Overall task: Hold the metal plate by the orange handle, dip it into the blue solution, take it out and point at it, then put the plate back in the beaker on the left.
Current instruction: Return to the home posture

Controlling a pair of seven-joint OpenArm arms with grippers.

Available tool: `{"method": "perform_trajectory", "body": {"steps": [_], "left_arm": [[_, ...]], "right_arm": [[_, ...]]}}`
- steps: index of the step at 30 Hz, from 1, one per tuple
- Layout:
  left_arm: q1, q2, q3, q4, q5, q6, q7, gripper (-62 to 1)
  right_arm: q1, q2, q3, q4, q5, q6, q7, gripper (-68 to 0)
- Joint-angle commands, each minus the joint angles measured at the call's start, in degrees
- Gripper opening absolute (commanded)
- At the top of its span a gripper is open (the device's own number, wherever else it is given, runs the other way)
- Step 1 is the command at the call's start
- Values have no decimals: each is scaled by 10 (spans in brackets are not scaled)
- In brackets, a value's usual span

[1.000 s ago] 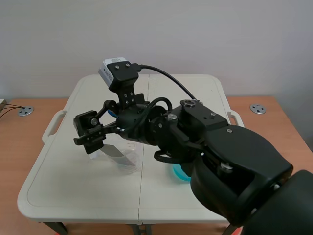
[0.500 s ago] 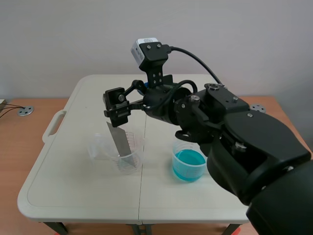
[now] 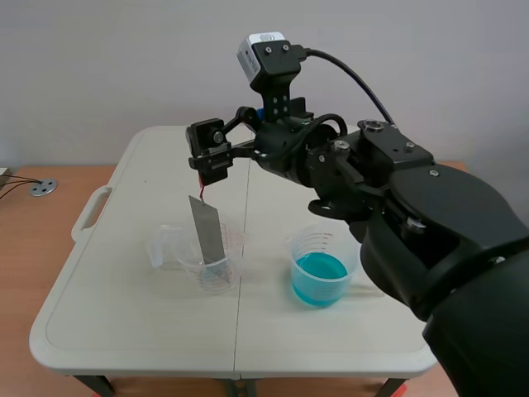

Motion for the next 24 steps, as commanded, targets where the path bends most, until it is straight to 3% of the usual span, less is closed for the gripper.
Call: {"method": "perform_trajectory", "body": {"steps": [1, 6, 10, 18, 24], "left_arm": [[9, -2, -3, 14, 12, 19, -36, 14], [16, -3, -38, 77, 64, 77, -133, 14], [33, -16, -89, 168, 68, 126, -198, 14], [82, -39, -130, 371, 68, 127, -236, 14], [138, -37, -129, 482, 70, 92, -257, 14]], "right_arm": [[16, 0, 5, 4, 4, 0, 16, -160], [16, 0, 7, 5, 2, 0, 45, -160], [16, 0, 25, 5, -7, 0, 56, -160], [14, 24, 38, 10, -20, 0, 64, -156], [-7, 72, 38, 53, -20, -1, 99, -8]]}}
